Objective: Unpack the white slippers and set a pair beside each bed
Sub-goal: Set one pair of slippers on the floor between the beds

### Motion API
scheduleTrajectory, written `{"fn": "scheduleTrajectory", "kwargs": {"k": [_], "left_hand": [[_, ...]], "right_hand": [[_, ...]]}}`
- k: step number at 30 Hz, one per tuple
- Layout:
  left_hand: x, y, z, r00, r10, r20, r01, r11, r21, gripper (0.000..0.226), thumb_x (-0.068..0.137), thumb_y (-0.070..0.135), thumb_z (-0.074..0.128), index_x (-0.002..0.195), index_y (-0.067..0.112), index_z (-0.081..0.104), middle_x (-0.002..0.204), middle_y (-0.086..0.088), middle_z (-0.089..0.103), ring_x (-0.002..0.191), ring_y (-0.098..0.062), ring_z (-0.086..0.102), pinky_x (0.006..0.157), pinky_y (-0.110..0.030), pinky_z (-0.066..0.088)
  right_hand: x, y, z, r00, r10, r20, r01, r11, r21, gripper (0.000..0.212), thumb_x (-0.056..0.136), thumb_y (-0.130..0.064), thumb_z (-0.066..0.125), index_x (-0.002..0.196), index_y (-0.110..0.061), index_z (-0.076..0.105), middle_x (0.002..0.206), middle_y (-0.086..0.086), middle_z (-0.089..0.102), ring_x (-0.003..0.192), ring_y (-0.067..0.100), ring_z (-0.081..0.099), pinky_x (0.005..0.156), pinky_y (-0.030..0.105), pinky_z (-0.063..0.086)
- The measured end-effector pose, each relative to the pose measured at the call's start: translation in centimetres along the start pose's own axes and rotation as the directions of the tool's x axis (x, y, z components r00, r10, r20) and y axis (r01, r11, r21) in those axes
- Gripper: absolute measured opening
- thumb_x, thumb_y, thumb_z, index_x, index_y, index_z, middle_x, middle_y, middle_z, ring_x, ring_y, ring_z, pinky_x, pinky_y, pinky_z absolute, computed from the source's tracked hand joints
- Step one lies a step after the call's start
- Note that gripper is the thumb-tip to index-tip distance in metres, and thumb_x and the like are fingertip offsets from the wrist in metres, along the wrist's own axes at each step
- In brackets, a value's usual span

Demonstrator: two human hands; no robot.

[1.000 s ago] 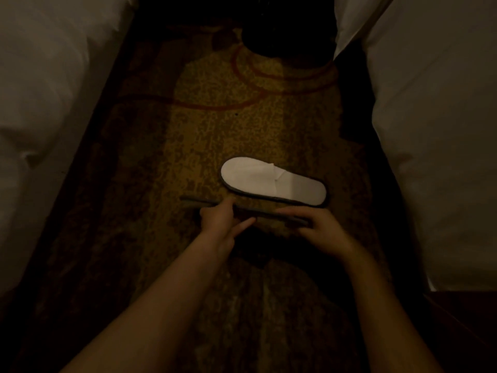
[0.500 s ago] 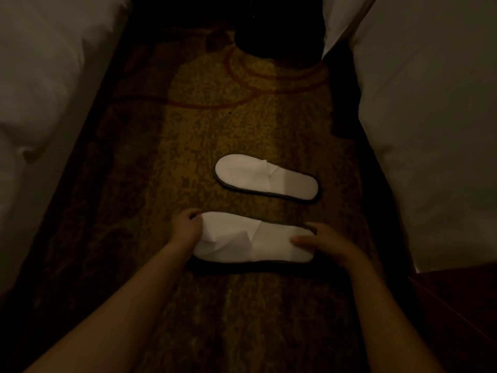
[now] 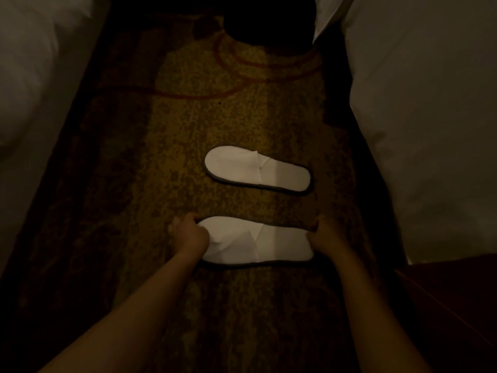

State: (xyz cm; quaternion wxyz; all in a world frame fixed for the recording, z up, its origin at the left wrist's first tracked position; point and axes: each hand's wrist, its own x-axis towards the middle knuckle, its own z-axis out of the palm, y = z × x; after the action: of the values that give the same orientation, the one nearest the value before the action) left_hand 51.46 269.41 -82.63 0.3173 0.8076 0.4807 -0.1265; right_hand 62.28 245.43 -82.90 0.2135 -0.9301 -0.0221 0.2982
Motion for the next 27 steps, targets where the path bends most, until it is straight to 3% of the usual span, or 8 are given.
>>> {"fn": "scheduleTrajectory", "kwargs": {"k": [5, 7, 10, 13, 15, 19, 23, 27], "left_hand": [[0.0, 0.0, 0.1, 1.0, -0.008, -0.025, 0.008, 1.0, 0.003, 0.04, 0.092, 0.014, 0.049, 0.131, 0.011, 0.052, 0.142, -0.018, 0.039, 0.134, -0.036, 0.035, 0.112, -0.046, 0.032], [0.8, 0.5, -0.4, 0.997, 0.02, -0.08, -0.021, 1.0, -0.013, 0.041, 0.092, 0.015, 0.048, 0.133, 0.009, 0.05, 0.142, -0.02, 0.042, 0.133, -0.036, 0.035, 0.112, -0.047, 0.031], [3.0, 2.2, -1.4, 0.981, 0.159, -0.116, -0.166, 0.984, -0.06, 0.05, 0.093, 0.009, 0.043, 0.143, 0.01, 0.038, 0.146, -0.019, 0.04, 0.135, -0.035, 0.035, 0.114, -0.049, 0.03], [5.7, 4.7, -2.4, 0.925, 0.375, -0.061, -0.377, 0.926, -0.025, 0.053, 0.093, 0.009, 0.043, 0.146, 0.016, 0.035, 0.15, -0.014, 0.039, 0.137, -0.034, 0.035, 0.114, -0.051, 0.03], [7.3, 6.3, -2.8, 0.892, 0.449, 0.045, -0.451, 0.888, 0.092, 0.058, 0.093, 0.013, 0.046, 0.149, 0.019, 0.029, 0.156, -0.013, 0.027, 0.143, -0.034, 0.025, 0.117, -0.052, 0.024], [9.4, 8.1, -2.5, 0.884, 0.415, 0.215, -0.465, 0.828, 0.314, 0.064, 0.096, 0.019, 0.043, 0.152, 0.027, 0.012, 0.162, -0.01, -0.002, 0.149, -0.031, -0.001, 0.121, -0.049, 0.011], [9.9, 7.5, -1.4, 0.875, 0.381, 0.299, -0.477, 0.787, 0.391, 0.065, 0.097, 0.025, 0.043, 0.153, 0.02, 0.01, 0.162, -0.009, -0.004, 0.149, -0.03, -0.002, 0.122, -0.043, 0.01], [9.3, 6.4, -0.5, 0.881, 0.399, 0.254, -0.471, 0.794, 0.385, 0.067, 0.096, 0.026, 0.045, 0.153, 0.019, 0.009, 0.162, -0.01, -0.004, 0.149, -0.03, -0.004, 0.122, -0.041, 0.008]], "right_hand": [[0.5, 0.1, -0.4, 0.999, 0.049, -0.005, -0.048, 0.995, 0.091, 0.032, 0.092, -0.005, 0.046, 0.062, -0.014, 0.042, 0.079, 0.01, 0.053, 0.076, 0.023, 0.053, 0.063, 0.022, 0.035], [0.8, 0.0, -1.3, 0.989, 0.086, -0.125, -0.057, 0.974, 0.218, 0.017, 0.093, -0.007, 0.046, 0.088, 0.0, 0.061, 0.105, 0.019, 0.061, 0.098, 0.032, 0.057, 0.075, 0.026, 0.04], [1.5, -0.8, -2.7, 0.96, 0.1, -0.26, -0.011, 0.946, 0.324, 0.036, 0.096, -0.009, 0.04, 0.131, -0.004, 0.05, 0.138, 0.016, 0.048, 0.125, 0.032, 0.045, 0.104, 0.035, 0.035], [1.9, -2.2, -2.6, 0.949, -0.03, -0.313, 0.115, 0.96, 0.256, 0.038, 0.098, -0.007, 0.035, 0.134, -0.006, 0.048, 0.137, 0.015, 0.049, 0.125, 0.031, 0.045, 0.109, 0.032, 0.03], [2.3, -2.9, -1.8, 0.946, -0.097, -0.311, 0.167, 0.964, 0.207, 0.039, 0.096, -0.003, 0.035, 0.132, -0.004, 0.05, 0.132, 0.018, 0.052, 0.123, 0.033, 0.045, 0.11, 0.035, 0.031], [3.8, -3.3, -0.7, 0.965, -0.083, -0.249, 0.125, 0.98, 0.157, 0.045, 0.096, -0.001, 0.033, 0.14, -0.007, 0.039, 0.141, 0.016, 0.044, 0.132, 0.032, 0.033, 0.115, 0.04, 0.024], [4.8, -3.3, -0.4, 0.967, -0.109, -0.231, 0.122, 0.992, 0.043, 0.047, 0.096, -0.004, 0.034, 0.143, -0.009, 0.035, 0.148, 0.012, 0.037, 0.136, 0.033, 0.024, 0.116, 0.046, 0.02], [5.5, -3.4, -0.2, 0.975, -0.088, -0.203, 0.078, 0.995, -0.057, 0.052, 0.095, -0.006, 0.034, 0.146, -0.016, 0.027, 0.156, 0.004, 0.023, 0.139, 0.032, 0.017, 0.117, 0.046, 0.011]]}}
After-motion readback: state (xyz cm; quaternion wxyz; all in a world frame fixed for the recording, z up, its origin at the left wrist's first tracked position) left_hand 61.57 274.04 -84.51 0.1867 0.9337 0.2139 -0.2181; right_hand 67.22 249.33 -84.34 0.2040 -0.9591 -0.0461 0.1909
